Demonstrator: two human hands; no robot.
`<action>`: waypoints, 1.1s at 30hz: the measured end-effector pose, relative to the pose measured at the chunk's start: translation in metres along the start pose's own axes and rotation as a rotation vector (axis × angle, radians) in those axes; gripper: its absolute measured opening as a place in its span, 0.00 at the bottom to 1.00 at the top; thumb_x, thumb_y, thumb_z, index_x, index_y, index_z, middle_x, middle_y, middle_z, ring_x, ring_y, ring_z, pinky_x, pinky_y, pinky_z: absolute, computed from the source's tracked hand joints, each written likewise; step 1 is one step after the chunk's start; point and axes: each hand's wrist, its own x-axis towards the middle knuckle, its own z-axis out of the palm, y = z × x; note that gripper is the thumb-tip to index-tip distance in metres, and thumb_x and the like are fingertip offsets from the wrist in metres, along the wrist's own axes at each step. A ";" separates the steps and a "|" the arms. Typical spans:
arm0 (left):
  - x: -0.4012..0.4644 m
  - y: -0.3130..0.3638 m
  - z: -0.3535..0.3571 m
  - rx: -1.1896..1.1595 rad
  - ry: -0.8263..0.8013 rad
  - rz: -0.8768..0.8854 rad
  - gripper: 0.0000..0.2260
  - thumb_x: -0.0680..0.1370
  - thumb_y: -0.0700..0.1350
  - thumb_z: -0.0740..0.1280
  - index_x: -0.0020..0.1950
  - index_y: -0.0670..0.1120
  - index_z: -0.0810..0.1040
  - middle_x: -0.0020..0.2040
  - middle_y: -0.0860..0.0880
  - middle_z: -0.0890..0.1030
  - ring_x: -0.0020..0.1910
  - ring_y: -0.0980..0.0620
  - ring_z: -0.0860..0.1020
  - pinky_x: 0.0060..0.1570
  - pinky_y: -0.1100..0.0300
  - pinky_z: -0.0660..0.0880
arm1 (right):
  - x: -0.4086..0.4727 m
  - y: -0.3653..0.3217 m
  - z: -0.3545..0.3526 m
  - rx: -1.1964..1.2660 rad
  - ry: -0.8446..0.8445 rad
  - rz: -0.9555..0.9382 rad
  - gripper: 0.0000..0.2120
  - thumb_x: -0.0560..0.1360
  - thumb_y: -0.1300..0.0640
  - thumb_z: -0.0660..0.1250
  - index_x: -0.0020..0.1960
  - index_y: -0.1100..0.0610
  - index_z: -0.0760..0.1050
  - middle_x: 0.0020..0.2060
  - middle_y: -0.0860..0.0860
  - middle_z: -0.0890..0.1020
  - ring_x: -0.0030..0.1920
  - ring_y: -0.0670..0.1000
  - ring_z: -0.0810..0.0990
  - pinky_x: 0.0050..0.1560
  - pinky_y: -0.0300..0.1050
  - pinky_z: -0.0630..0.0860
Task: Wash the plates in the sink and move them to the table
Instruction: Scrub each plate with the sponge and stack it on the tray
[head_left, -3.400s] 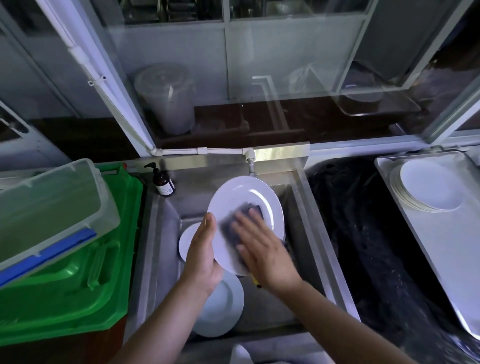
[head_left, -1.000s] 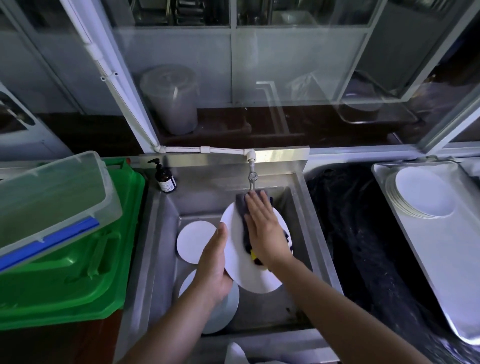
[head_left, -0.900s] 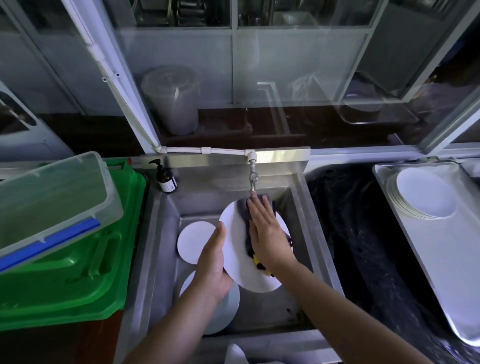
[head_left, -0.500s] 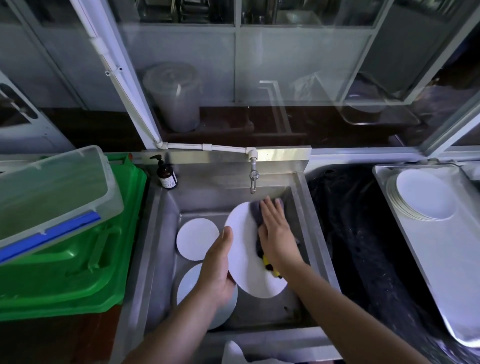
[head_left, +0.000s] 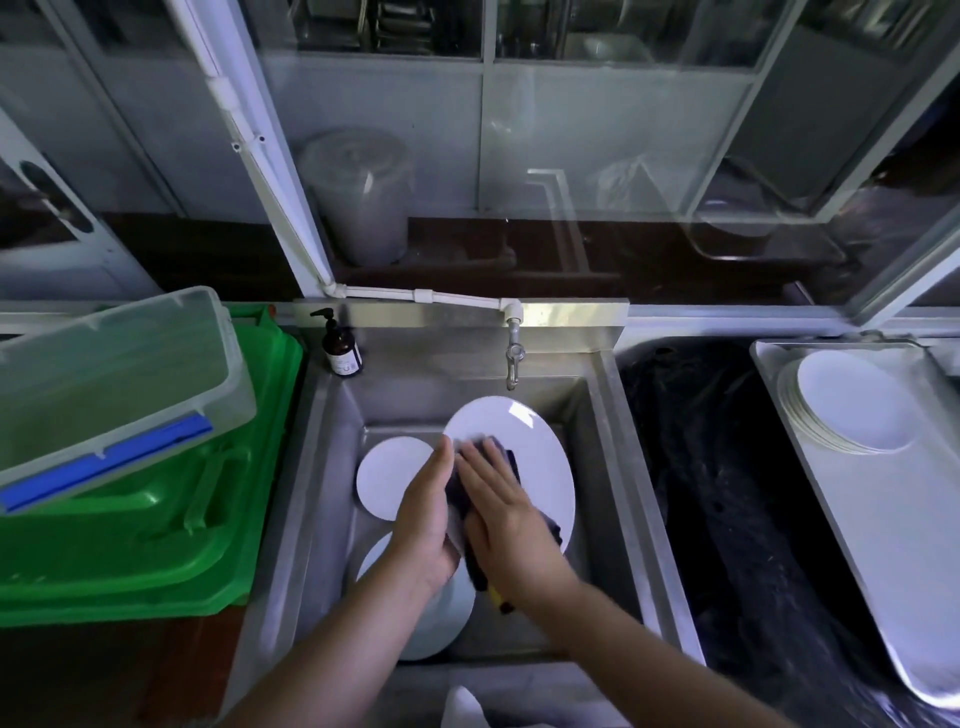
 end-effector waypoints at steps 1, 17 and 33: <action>0.001 0.001 -0.001 -0.005 -0.016 0.013 0.22 0.83 0.57 0.60 0.66 0.43 0.80 0.62 0.44 0.84 0.59 0.49 0.84 0.59 0.54 0.76 | 0.011 0.004 -0.005 -0.002 -0.003 -0.023 0.25 0.81 0.61 0.53 0.77 0.62 0.66 0.77 0.54 0.66 0.81 0.56 0.55 0.80 0.48 0.52; -0.012 0.001 -0.025 -0.076 -0.024 0.019 0.24 0.84 0.60 0.57 0.65 0.43 0.80 0.61 0.43 0.84 0.60 0.47 0.83 0.64 0.51 0.76 | 0.014 0.000 0.017 -0.041 -0.020 -0.167 0.23 0.81 0.60 0.56 0.75 0.63 0.69 0.75 0.57 0.69 0.79 0.60 0.59 0.80 0.53 0.54; 0.002 0.011 -0.029 -0.186 -0.009 0.027 0.32 0.83 0.63 0.56 0.55 0.37 0.86 0.58 0.36 0.84 0.53 0.41 0.86 0.50 0.48 0.84 | -0.011 0.011 0.009 -0.032 -0.041 -0.130 0.26 0.84 0.48 0.58 0.77 0.61 0.66 0.80 0.56 0.60 0.81 0.53 0.50 0.79 0.50 0.54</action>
